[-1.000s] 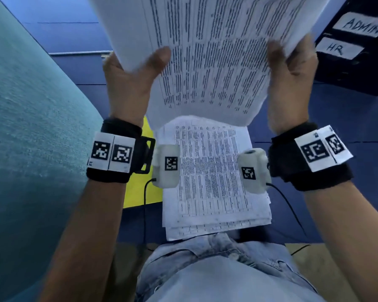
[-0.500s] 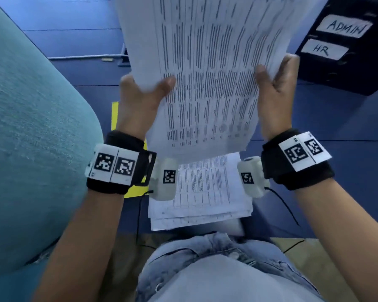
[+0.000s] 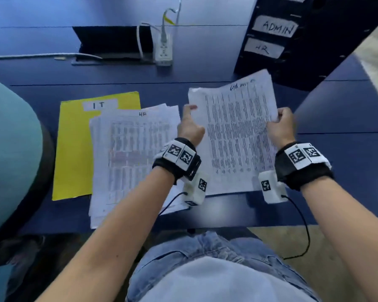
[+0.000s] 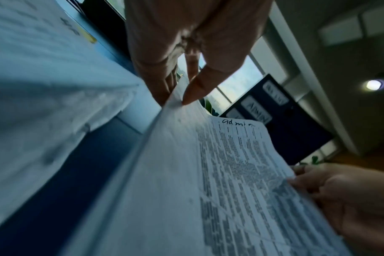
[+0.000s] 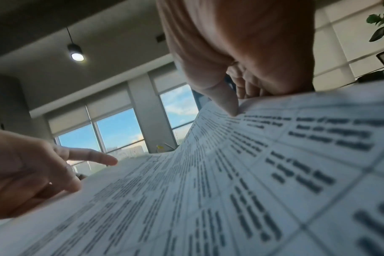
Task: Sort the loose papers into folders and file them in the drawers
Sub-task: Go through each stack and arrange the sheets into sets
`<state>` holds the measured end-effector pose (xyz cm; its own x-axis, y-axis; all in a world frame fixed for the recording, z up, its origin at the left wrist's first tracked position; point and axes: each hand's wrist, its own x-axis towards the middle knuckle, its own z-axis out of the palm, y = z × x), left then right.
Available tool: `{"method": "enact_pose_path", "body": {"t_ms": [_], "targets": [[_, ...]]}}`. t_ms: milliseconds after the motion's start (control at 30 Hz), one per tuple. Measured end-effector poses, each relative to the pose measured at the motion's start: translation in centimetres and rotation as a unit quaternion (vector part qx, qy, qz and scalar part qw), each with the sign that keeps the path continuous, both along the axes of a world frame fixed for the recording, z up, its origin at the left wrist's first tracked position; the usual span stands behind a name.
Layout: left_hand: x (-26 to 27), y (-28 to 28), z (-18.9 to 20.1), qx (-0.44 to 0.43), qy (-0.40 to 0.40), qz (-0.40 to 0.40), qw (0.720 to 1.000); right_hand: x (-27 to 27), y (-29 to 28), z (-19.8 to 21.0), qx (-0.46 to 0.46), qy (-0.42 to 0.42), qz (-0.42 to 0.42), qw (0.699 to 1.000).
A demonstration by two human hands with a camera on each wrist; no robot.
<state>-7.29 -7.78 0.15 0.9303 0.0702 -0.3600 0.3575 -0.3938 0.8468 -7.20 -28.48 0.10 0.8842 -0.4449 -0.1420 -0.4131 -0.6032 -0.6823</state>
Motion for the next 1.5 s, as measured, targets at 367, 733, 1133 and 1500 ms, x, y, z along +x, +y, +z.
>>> {"method": "enact_pose_path", "body": {"t_ms": [367,733,1133,1500], "targets": [[-0.6,-6.5,-4.2,0.098,0.062,-0.032,0.993,-3.2,0.3,-3.4,-0.166,0.108,0.125,0.972],[-0.4,-10.2,-5.1,0.285,0.098,-0.17,0.938,-3.1,-5.0,-6.5,-0.109,0.297,0.228,0.921],[0.4,-11.8,-4.9,0.331,0.143,-0.185,0.914,-1.1,-14.1,-6.0,-0.12,0.327,0.201,0.916],[0.4,-11.9,-4.8,0.331,0.148,-0.184,0.914,-0.9,-18.0,-7.2,-0.146,0.314,0.194,0.918]]}}
